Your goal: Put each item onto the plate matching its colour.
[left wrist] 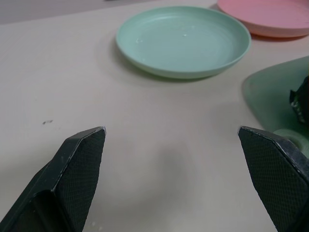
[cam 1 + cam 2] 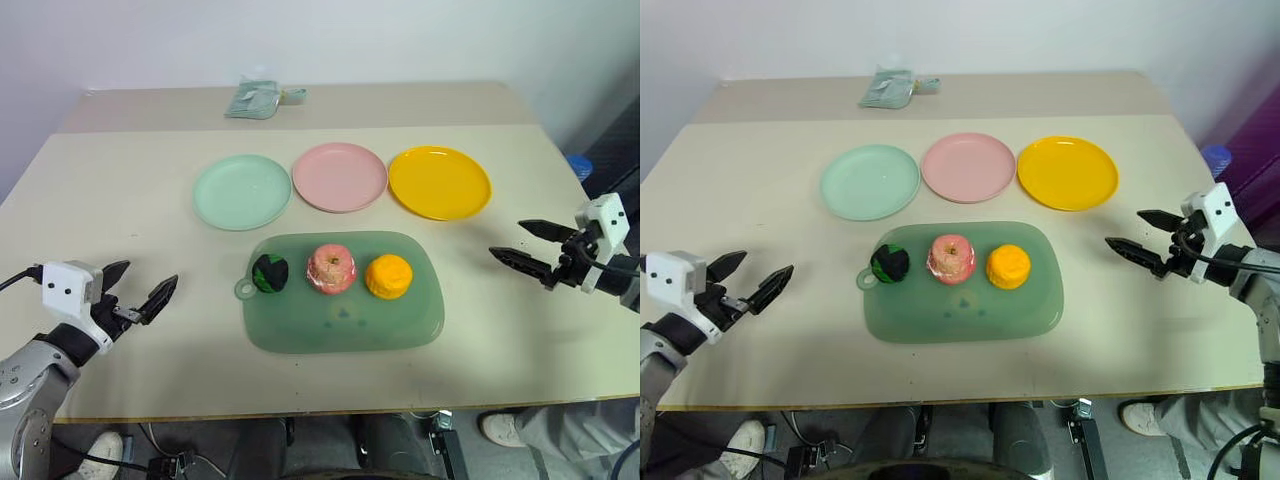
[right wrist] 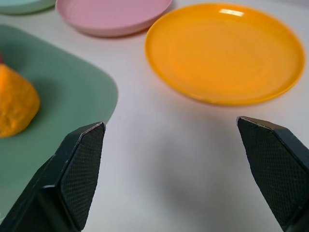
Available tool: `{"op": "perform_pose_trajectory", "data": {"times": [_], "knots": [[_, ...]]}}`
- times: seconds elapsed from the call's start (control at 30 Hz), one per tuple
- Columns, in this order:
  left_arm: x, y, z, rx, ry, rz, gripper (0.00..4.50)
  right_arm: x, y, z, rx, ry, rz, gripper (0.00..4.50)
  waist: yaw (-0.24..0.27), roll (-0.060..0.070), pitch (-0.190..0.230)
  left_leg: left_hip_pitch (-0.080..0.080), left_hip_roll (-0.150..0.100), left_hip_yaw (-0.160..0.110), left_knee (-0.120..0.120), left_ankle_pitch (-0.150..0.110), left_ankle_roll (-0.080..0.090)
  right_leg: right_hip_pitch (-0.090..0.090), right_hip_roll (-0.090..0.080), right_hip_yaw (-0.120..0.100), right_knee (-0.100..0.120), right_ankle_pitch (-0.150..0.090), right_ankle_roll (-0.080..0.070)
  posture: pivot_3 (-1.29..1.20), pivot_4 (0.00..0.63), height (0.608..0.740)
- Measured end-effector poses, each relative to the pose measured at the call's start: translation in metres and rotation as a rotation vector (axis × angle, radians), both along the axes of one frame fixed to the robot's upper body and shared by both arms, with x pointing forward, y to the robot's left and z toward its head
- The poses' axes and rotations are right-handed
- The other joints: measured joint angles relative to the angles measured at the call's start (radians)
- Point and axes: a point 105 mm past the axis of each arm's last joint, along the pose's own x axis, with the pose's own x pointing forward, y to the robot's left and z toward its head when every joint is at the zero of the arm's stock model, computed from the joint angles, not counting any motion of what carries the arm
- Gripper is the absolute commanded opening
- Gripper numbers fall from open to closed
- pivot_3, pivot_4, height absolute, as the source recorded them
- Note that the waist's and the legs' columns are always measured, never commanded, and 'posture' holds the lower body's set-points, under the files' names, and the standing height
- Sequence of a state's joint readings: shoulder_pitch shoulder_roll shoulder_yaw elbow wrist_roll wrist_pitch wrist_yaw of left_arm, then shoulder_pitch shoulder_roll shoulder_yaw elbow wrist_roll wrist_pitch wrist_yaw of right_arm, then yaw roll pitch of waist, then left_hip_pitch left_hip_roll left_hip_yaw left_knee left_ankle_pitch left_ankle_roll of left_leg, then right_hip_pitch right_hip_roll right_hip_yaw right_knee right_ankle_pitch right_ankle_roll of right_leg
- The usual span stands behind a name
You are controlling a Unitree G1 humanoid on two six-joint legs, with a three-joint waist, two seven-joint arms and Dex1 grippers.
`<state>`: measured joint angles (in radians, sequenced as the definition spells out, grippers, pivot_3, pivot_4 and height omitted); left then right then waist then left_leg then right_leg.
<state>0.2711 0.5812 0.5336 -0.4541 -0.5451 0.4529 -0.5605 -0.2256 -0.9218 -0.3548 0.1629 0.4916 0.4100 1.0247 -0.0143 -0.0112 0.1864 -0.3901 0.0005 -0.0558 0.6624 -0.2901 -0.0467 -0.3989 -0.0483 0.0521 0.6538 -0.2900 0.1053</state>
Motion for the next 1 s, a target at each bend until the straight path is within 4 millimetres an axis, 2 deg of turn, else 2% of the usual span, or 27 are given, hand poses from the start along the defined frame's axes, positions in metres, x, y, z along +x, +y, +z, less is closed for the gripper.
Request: {"op": "perform_pose_trajectory", "data": {"times": [0.37,0.57,0.73,0.87,0.93,1.0], "knots": [[0.002,-0.002,0.003,-0.015,-0.018,0.003,4.50,0.012,0.005,0.001,-0.018,-0.044,-0.007,4.44,0.003,0.000,0.000,0.000,0.000,0.000,0.001,0.000,0.000,0.001,0.000,0.000,0.000,0.000,0.000,0.00,0.150,0.740],[0.029,-0.014,0.032,-0.066,-0.126,-0.044,4.50,0.009,0.019,0.015,-0.007,-0.104,0.006,4.44,0.003,0.000,0.000,0.000,-0.002,-0.001,0.001,0.000,0.000,0.001,0.000,-0.001,0.000,0.000,0.000,0.00,0.150,0.740],[0.051,-0.037,0.038,-0.138,-0.122,-0.155,4.50,-0.011,0.029,0.014,0.050,-0.079,0.027,4.44,0.003,0.000,0.000,-0.001,-0.002,-0.002,0.001,0.000,0.000,0.001,0.000,-0.001,0.000,0.000,0.001,0.00,0.150,0.740],[0.059,-0.077,0.043,-0.140,-0.068,-0.403,4.50,-0.038,0.049,0.006,0.087,-0.002,0.089,4.44,0.003,0.000,0.000,-0.001,-0.002,-0.003,0.001,0.000,0.000,0.001,0.001,-0.001,0.001,0.000,0.000,0.00,0.150,0.740],[0.058,-0.096,0.046,-0.111,-0.052,-0.531,4.50,-0.045,0.062,0.008,0.083,-0.013,0.118,4.44,-0.001,0.001,0.000,0.000,-0.002,-0.002,0.001,0.000,0.000,0.001,0.002,-0.001,0.001,0.000,0.000,0.00,0.150,0.740],[0.057,-0.116,0.040,-0.058,-0.010,-0.663,4.50,-0.051,0.070,0.011,0.092,-0.022,0.129,4.44,-0.003,0.001,0.000,0.001,-0.003,-0.002,0.001,0.000,0.000,0.002,0.002,-0.001,0.001,0.000,0.000,0.00,0.150,0.740]]}}
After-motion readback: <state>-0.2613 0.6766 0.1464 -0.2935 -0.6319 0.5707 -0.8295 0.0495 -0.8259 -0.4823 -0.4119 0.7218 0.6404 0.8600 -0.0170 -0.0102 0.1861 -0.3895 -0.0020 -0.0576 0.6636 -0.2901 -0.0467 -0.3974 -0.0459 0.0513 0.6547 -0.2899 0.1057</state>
